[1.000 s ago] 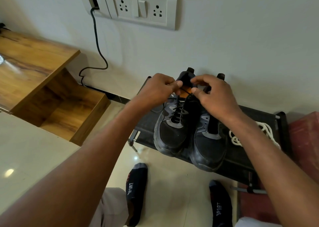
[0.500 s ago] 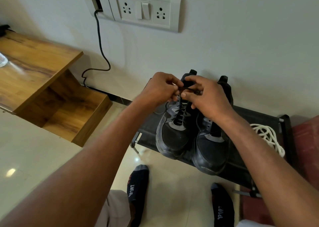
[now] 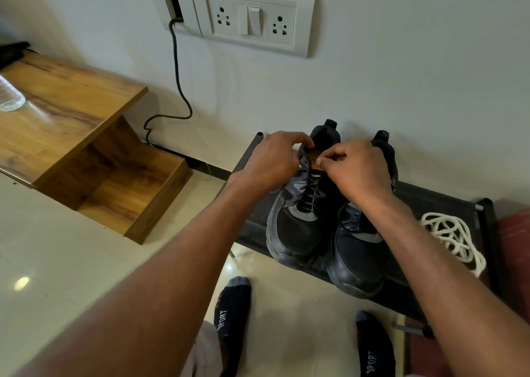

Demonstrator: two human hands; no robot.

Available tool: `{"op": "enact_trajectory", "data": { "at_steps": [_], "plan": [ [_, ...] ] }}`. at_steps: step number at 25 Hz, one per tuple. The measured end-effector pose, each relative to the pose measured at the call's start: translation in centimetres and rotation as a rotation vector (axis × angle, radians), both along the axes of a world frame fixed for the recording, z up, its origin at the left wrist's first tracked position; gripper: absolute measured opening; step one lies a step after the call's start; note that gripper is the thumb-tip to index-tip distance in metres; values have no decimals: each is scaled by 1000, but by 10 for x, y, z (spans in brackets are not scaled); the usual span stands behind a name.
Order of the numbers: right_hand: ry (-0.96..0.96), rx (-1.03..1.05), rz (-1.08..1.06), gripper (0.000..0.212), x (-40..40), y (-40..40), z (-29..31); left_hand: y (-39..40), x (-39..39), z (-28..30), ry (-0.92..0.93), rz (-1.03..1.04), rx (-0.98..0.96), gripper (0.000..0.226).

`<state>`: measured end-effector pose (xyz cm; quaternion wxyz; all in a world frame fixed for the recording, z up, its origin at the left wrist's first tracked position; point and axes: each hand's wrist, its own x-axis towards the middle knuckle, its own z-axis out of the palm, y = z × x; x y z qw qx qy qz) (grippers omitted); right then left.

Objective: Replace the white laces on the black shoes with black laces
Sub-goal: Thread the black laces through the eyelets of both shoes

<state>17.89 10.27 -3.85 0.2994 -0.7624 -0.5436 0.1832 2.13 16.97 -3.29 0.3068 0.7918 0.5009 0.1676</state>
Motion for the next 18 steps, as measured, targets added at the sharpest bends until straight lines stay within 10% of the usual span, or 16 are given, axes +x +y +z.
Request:
{"op": "enact_trajectory", "data": {
  "at_steps": [18],
  "plan": [
    [-142, -56, -50, 15, -21, 12, -15, 10, -13, -11, -12, -28, -214, 51]
  ]
}}
